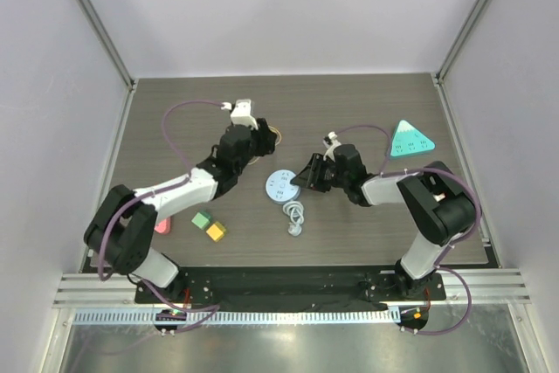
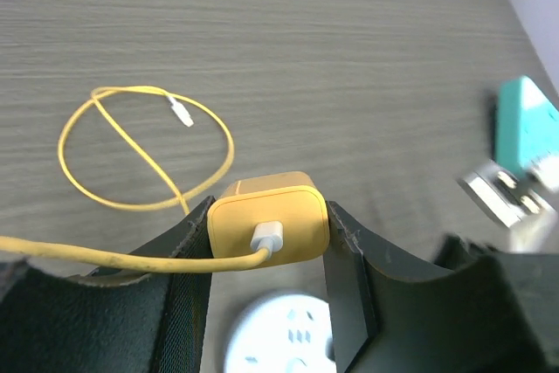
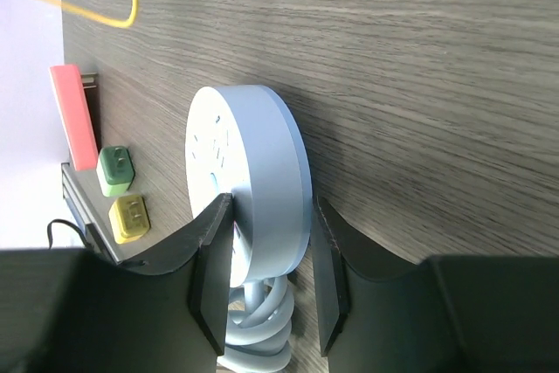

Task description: Pull the plug off the socket

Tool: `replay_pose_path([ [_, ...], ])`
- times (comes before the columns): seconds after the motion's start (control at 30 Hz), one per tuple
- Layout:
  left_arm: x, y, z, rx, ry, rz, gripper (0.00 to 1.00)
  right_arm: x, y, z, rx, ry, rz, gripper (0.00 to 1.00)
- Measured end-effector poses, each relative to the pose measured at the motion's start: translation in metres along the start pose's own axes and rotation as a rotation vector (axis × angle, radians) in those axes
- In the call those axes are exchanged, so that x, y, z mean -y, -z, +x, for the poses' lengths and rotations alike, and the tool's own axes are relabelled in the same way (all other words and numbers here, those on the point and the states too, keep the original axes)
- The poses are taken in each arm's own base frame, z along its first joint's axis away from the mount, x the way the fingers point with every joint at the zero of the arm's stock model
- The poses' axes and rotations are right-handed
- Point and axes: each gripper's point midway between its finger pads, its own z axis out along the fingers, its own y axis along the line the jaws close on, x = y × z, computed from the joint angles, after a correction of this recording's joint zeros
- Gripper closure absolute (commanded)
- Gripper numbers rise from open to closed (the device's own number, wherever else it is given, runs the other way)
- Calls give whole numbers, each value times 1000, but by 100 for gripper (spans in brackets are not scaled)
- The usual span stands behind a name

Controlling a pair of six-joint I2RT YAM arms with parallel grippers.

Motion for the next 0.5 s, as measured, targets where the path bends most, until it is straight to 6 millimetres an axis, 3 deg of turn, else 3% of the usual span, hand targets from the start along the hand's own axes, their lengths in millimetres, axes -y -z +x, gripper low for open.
replay_pose_path([
  [0.17, -45, -44, -10, -49, 89, -55, 100, 1, 3, -2, 11, 14, 10, 99],
  [0.27, -75, -61, 1, -87, 145, -92, 100, 2, 6, -4, 26, 31, 22, 99],
  [0.5, -118, -101, 29, -166, 266, -110, 100, 6, 15, -16, 84, 78, 78, 99],
])
